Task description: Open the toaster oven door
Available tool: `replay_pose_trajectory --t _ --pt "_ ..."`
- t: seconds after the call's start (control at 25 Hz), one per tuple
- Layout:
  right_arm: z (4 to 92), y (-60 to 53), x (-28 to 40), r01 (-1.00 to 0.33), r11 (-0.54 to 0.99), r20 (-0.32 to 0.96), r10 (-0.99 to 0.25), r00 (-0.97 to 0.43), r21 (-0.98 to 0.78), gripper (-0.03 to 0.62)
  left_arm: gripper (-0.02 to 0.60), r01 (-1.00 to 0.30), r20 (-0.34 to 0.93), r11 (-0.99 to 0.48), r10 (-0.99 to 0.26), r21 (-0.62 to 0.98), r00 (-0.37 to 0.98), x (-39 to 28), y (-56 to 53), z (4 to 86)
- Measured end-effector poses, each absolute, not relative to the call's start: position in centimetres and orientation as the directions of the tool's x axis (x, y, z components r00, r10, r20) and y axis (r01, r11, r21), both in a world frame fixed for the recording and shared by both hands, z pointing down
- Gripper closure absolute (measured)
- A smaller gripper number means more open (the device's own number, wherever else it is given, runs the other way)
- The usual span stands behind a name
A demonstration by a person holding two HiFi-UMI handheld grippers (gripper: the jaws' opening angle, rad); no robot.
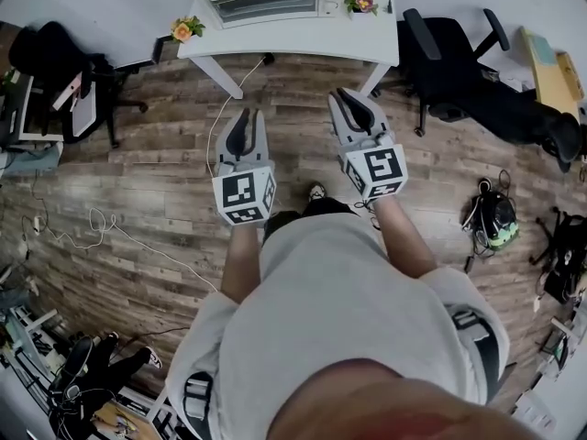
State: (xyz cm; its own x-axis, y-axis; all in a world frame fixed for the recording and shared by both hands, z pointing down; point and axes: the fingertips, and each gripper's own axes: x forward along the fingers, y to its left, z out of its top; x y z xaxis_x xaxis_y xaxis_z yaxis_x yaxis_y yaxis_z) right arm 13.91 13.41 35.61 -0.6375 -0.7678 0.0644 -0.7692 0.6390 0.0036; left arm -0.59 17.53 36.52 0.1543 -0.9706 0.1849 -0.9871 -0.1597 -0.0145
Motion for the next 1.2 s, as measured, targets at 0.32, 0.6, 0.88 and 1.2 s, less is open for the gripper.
replay_pose_trajectory --t 0.32,0.6,0.88,1.2 --pt "36.1 9.0 14.0 -0.769 0.640 0.071 -0.766 -0.639 -0.013 0.542 0.525 -0.989 0.201 -0.147 -0.969 -0.008 0.142 -1.0 13.5 37.1" --pt "36.7 4.7 12.3 -0.769 0.639 0.083 -0.766 -0.638 -0.017 0.540 0.526 -0.989 0.208 -0.146 -0.968 0.002 0.143 -2.8 9.2 37.8" --pt "36.8 -0.9 10.6 -0.788 0.616 0.097 -0.784 -0.613 -0.004 0.537 0.525 -0.987 0.212 -0.160 -0.964 0.016 0.160 -5.5 2.9 38.1" --pt "37.4 -7.4 8.4 -0.817 0.576 0.117 -0.810 -0.575 -0.025 0.536 0.525 -0.981 0.235 -0.193 -0.952 0.027 0.194 -8.6 -4.0 38.7"
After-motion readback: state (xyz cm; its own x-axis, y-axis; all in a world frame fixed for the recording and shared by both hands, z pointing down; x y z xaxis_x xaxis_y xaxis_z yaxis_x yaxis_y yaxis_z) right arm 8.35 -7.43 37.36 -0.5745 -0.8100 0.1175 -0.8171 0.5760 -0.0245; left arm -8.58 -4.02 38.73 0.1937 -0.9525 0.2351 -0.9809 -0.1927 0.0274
